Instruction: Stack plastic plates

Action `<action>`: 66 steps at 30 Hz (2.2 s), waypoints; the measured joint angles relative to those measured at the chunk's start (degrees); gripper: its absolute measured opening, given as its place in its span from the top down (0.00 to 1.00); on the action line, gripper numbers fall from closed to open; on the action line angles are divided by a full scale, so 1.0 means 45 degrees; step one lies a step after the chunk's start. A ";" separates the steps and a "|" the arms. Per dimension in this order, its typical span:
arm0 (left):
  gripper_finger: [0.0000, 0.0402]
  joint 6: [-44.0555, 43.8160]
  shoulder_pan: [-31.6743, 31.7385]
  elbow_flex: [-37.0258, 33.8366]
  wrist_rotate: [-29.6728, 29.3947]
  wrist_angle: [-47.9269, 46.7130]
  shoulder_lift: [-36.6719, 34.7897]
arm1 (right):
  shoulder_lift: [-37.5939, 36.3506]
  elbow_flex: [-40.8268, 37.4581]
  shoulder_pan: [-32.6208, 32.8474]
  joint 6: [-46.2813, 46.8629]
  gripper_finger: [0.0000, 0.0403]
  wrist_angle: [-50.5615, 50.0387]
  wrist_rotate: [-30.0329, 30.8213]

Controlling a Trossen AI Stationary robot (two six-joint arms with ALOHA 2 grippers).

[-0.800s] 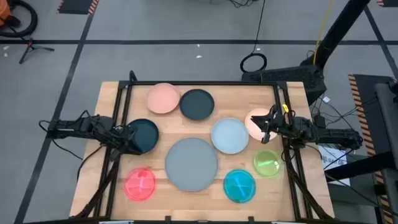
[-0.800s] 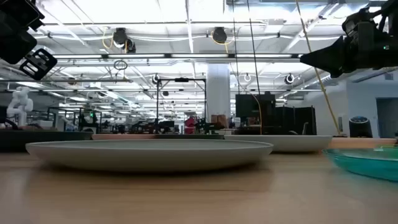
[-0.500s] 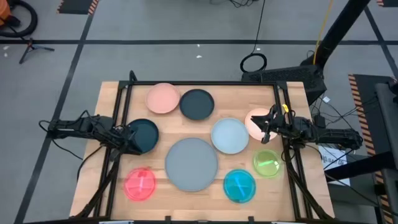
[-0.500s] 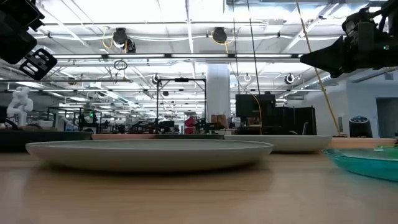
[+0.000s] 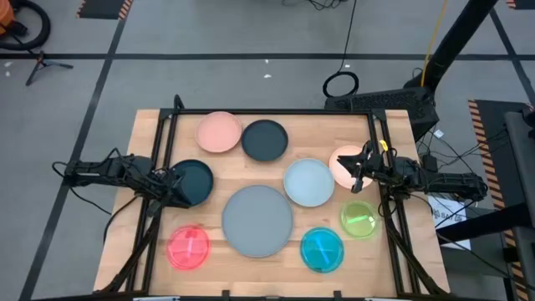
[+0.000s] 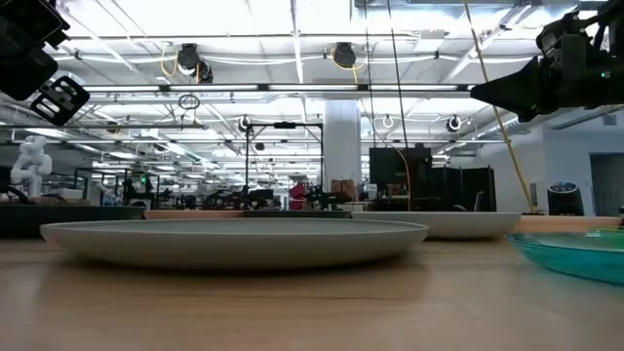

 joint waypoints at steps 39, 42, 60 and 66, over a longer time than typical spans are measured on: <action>0.82 0.0000 0.0002 0.0000 0.0000 -0.0005 -0.0002 | 0.0000 0.0000 -0.0005 0.0005 0.90 0.0000 -0.0005; 0.82 0.0000 0.0002 0.0000 0.0000 0.0000 -0.0002 | -0.0005 0.0005 -0.0003 0.0000 0.90 -0.0003 -0.0003; 0.82 0.1596 0.0002 -0.0008 -0.5673 1.0292 0.0120 | -0.0005 0.0000 -0.0002 0.0000 0.90 0.0002 0.0000; 0.82 0.2623 0.0002 -0.0005 -0.5678 1.0359 0.0134 | 0.0000 0.0000 -0.0005 0.0000 0.90 0.0135 0.0000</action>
